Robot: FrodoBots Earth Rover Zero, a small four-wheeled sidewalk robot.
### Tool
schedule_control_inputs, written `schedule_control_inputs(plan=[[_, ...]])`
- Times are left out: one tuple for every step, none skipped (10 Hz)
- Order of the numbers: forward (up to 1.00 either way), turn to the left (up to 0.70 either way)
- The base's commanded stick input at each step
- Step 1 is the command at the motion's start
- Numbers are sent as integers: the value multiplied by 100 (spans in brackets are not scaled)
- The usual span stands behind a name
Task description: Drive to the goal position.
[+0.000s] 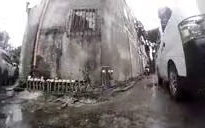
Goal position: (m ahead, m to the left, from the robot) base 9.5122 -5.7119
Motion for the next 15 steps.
schedule_control_inputs(plan=[[98,0],[99,0],[99,0],[99,0],[99,-39],[99,-39],[99,-12],[99,0],[99,0],[99,0],[99,0],[99,0],[99,-27],[99,-39],[99,-14]])
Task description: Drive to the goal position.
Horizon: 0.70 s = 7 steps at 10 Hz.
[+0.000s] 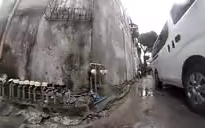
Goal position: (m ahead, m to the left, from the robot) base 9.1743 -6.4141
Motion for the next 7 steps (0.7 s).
schedule_control_inputs(plan=[[99,0],[99,0],[99,0],[99,0],[99,-39],[99,-39],[99,-39]])
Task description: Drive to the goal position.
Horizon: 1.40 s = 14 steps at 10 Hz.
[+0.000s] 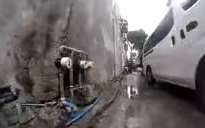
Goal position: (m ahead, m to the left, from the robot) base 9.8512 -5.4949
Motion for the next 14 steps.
schedule_control_inputs(plan=[[99,-24],[47,0],[0,0],[0,0],[0,0],[0,0],[0,0],[0,0],[0,0],[0,0],[0,0],[99,0],[99,0],[99,0]])
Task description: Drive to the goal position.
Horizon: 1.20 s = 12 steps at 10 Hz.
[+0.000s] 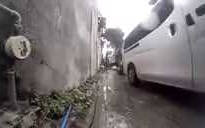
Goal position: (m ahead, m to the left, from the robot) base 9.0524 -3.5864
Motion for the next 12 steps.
schedule_control_inputs(plan=[[99,0],[99,0],[99,0],[99,0],[99,0],[99,-8],[99,-39],[99,-39],[99,-1],[99,0],[8,0],[3,0]])
